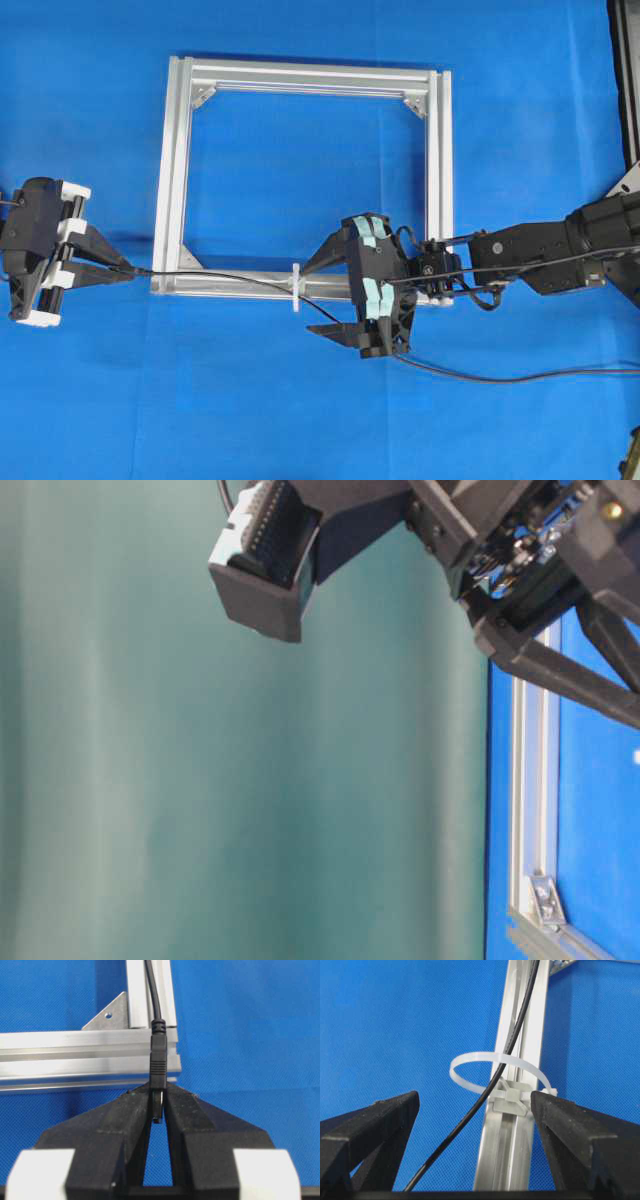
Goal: Insert the wire through the string loop located in the center.
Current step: 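Release the cable from the left gripper and open it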
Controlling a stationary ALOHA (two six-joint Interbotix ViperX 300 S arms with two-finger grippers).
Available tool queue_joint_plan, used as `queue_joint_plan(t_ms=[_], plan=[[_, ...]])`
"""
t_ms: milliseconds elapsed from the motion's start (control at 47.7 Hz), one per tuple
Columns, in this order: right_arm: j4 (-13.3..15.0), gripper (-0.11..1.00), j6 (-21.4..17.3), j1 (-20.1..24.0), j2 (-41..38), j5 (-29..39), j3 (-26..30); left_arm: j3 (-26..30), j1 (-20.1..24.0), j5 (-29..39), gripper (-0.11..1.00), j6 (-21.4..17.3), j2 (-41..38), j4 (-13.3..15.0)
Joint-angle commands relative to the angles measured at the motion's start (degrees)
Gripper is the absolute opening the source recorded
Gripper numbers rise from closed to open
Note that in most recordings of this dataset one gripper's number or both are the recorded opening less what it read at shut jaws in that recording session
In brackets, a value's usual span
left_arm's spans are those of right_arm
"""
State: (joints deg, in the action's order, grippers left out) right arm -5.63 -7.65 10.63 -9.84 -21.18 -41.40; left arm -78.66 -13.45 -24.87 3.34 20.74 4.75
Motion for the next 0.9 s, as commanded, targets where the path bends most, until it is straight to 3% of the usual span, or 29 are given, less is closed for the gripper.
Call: queue_joint_plan(t_ms=[0, 210, 294, 419, 608, 881], plan=[[-0.1, 0.89, 0.0, 0.2, 2.1, -0.2, 0.9, 0.8, -0.2, -0.2, 0.1, 0.1, 0.4, -0.3], [-0.1, 0.89, 0.0, 0.2, 2.7, -0.2, 0.9, 0.8, -0.2, 0.3, 0.72, 0.9, 0.3, -0.2], [-0.1, 0.89, 0.0, 0.2, 2.8, -0.2, 0.8, 0.9, 0.0, 0.4, 0.88, 0.9, 0.2, -0.2], [-0.1, 0.89, 0.0, 0.2, 3.0, -0.2, 0.8, 0.8, 0.0, 0.4, 0.83, 0.9, 0.6, -0.2], [-0.1, 0.89, 0.0, 0.2, 4.7, 1.6, 1.0, 1.1, 0.1, 2.6, 0.84, 0.5, 3.0, -0.2], [-0.1, 0.89, 0.1, 0.0, 9.1, 4.5, 0.9, 2.3, 0.7, 7.8, 0.84, -0.2, 12.2, -0.3]])
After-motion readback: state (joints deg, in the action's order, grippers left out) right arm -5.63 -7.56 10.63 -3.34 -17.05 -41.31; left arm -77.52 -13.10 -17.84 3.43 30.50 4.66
